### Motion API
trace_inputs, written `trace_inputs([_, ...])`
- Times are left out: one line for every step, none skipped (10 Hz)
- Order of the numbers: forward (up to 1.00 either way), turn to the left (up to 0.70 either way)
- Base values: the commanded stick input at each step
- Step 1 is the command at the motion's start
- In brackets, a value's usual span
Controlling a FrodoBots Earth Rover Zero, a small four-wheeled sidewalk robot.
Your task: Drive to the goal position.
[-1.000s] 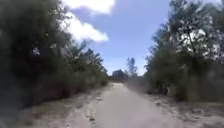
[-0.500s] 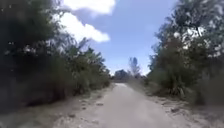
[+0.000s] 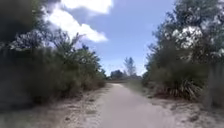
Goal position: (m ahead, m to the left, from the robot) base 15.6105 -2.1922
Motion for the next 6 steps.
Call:
trace_inputs([1.00,0.00])
trace_inputs([1.00,0.00])
trace_inputs([1.00,0.00])
trace_inputs([1.00,0.00])
trace_inputs([1.00,0.00])
trace_inputs([1.00,0.00])
